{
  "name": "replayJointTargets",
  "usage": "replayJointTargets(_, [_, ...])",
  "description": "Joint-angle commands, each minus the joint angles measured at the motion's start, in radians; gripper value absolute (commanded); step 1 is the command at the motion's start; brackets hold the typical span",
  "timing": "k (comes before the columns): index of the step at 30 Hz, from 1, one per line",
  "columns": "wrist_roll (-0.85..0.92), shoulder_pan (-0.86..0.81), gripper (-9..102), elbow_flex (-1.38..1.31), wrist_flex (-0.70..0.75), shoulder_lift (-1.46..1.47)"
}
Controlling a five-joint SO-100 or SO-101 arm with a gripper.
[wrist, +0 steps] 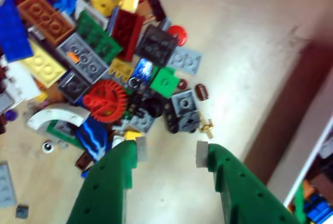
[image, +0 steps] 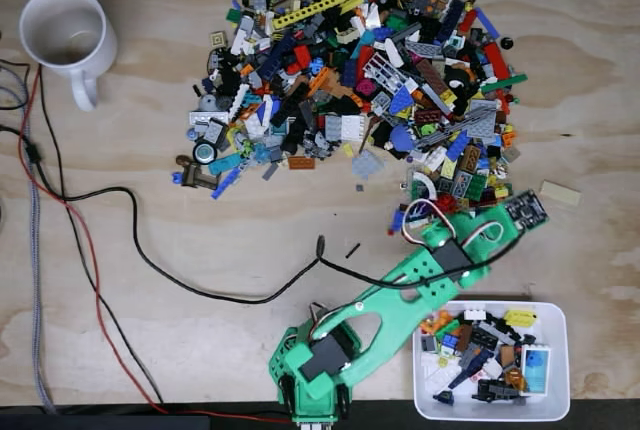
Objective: Find the closest Lego and put it in the bin.
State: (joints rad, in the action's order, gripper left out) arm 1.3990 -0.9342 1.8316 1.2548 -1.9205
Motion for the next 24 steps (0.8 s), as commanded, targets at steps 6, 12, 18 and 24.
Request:
replayJointTargets(6, [0.029, 0.012, 21, 0.077, -0.028, -0.155])
replayJointTargets(12, [-0.158, 0.408, 23, 0.189, -0.089, -0.069])
replayJointTargets(18, [-0.296, 0.611, 26, 0.06, -0.133, 0.181])
replayJointTargets(24, [-0.319, 0.66, 29, -0.081, -0.135, 0.36])
